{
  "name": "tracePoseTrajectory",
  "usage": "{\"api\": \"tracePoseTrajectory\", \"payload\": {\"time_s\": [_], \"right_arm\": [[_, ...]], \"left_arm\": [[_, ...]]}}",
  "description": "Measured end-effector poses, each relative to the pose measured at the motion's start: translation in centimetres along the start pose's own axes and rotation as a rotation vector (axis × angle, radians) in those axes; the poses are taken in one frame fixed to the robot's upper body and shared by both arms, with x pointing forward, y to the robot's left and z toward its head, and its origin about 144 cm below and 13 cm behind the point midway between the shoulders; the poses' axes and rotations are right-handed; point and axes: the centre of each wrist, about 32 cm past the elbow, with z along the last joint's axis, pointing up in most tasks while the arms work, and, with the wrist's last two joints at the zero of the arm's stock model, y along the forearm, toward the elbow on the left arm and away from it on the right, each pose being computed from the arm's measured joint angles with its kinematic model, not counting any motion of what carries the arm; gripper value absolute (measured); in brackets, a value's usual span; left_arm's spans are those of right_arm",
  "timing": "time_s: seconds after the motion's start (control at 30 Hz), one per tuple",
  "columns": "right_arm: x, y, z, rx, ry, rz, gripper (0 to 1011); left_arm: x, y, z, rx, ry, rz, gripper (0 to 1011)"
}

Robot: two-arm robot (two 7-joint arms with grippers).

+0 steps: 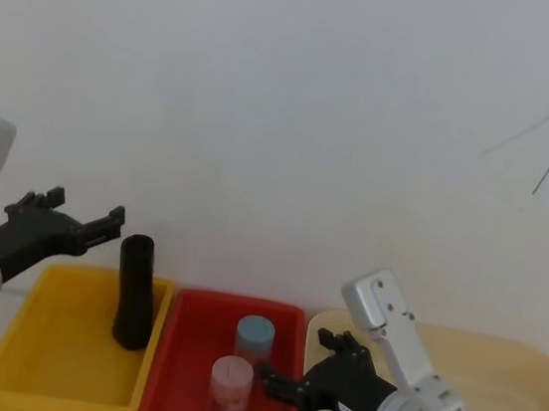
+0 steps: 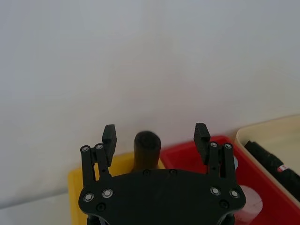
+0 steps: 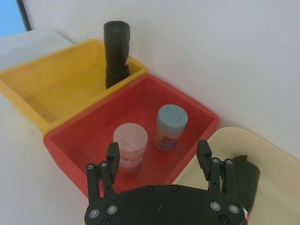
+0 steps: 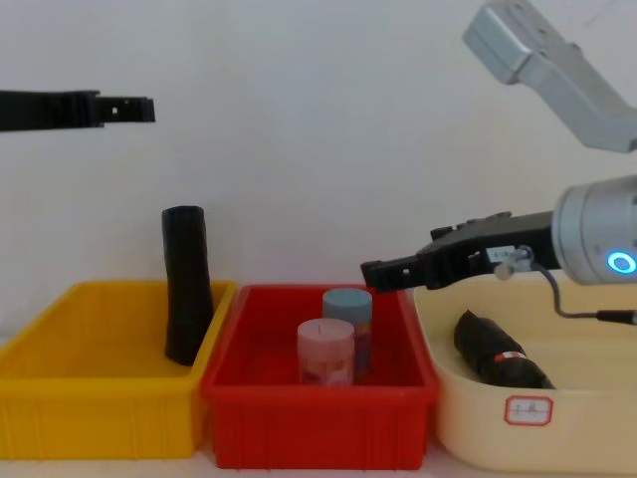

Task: Pick up the garbage bag with the one hand and transfer it to the other hand.

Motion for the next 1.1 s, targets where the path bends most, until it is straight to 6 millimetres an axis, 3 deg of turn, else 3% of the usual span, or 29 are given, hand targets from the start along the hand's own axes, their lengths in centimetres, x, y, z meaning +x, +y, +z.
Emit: {"api": "tracePoseTrajectory", "payload": {"time_s": [0.53, 1.1], "right_arm": [[0.0, 1.7, 1.5, -0.027, 0.023, 0.045, 1001], [-0.6, 4.1, 0.9, -0.085, 0.074, 0.094, 1001]], "left_arm": [[0.1, 0.5, -2.0, 0.071, -0.007, 0.003, 1000], [0.0, 0.2, -2.9, 0.095, -0.011, -0.011, 1000]]}}
